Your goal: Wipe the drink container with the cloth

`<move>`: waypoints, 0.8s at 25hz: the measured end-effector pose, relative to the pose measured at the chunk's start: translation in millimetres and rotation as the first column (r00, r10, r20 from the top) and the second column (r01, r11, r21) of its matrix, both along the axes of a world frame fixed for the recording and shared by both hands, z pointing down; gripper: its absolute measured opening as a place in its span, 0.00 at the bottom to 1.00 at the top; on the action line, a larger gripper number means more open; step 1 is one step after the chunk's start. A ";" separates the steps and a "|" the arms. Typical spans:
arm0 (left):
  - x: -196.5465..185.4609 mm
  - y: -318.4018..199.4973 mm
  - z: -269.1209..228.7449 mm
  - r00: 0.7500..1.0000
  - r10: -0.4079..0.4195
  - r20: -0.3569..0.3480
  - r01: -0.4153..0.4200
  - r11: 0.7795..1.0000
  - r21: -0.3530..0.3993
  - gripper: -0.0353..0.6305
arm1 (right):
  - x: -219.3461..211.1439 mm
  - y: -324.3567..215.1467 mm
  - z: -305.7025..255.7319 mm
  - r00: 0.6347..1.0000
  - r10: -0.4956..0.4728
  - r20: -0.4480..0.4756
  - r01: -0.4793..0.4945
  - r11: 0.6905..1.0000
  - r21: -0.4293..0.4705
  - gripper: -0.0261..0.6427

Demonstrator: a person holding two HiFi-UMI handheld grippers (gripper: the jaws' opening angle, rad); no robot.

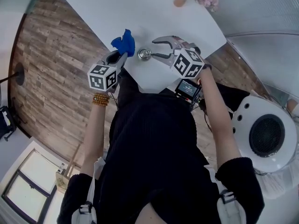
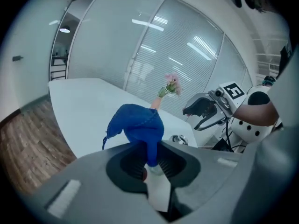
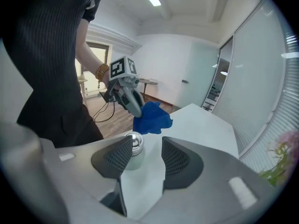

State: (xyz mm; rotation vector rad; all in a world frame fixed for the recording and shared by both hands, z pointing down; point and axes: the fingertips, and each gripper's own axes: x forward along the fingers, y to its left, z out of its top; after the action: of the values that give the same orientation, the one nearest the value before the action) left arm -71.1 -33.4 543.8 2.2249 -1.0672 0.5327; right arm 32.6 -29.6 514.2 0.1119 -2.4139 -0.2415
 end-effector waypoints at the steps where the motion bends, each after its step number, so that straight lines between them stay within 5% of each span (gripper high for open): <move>1: 1.6 -2.7 -12.0 1.000 -0.007 -0.002 0.007 0.999 0.034 0.31 | 0.9 -4.8 -11.1 0.999 0.026 0.032 -0.027 1.000 0.014 0.37; 5: 7.9 -14.7 -64.0 0.999 -0.050 -0.018 0.052 0.981 0.188 0.31 | 4.2 -22.9 -57.7 0.978 0.134 0.159 -0.146 0.987 0.072 0.35; 10: 16.7 -33.4 -117.9 0.995 -0.099 -0.010 0.096 0.929 0.359 0.31 | 3.9 -44.3 -105.2 0.931 0.244 0.273 -0.289 0.947 0.141 0.34; 20: 22.0 -53.4 -198.0 0.971 -0.233 0.049 0.143 0.734 0.664 0.31 | 8.9 -60.7 -194.4 0.809 0.327 0.488 -0.466 0.863 0.194 0.32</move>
State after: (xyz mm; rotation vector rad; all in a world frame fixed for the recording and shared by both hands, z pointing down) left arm -49.1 -86.8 345.7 2.6455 -1.7452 0.2190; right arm 41.5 -90.4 319.7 0.9070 -2.6990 -0.4285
